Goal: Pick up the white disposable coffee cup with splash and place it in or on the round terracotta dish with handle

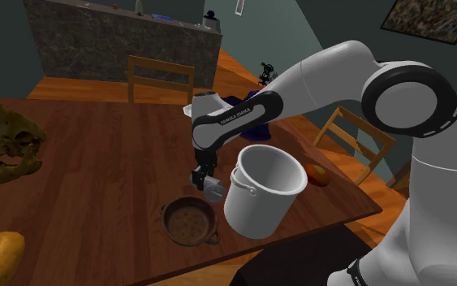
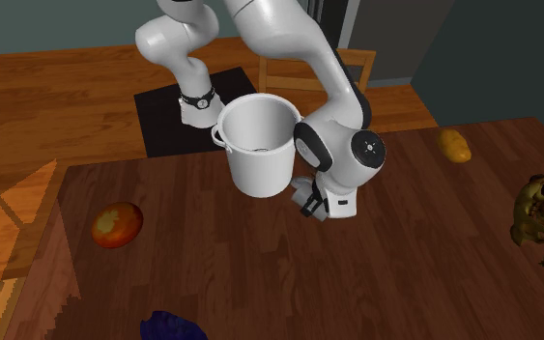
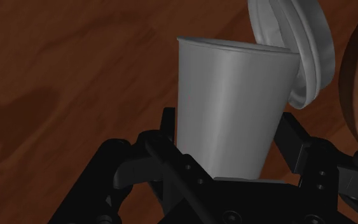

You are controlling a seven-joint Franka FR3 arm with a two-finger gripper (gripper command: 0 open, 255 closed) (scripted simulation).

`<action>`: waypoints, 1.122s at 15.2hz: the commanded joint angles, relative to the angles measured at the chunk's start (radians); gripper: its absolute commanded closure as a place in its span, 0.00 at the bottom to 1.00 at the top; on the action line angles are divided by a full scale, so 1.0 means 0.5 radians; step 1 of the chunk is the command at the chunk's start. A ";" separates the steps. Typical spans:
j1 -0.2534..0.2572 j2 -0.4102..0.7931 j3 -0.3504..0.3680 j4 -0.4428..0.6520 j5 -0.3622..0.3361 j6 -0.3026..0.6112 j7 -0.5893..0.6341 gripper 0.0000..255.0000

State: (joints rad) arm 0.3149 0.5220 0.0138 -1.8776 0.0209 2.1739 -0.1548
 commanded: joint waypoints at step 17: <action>0.000 -0.186 0.002 0.029 0.000 -0.223 0.003 1.00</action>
State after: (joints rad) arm 0.3153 0.4387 0.0149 -1.8629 0.0211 2.0723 -0.1525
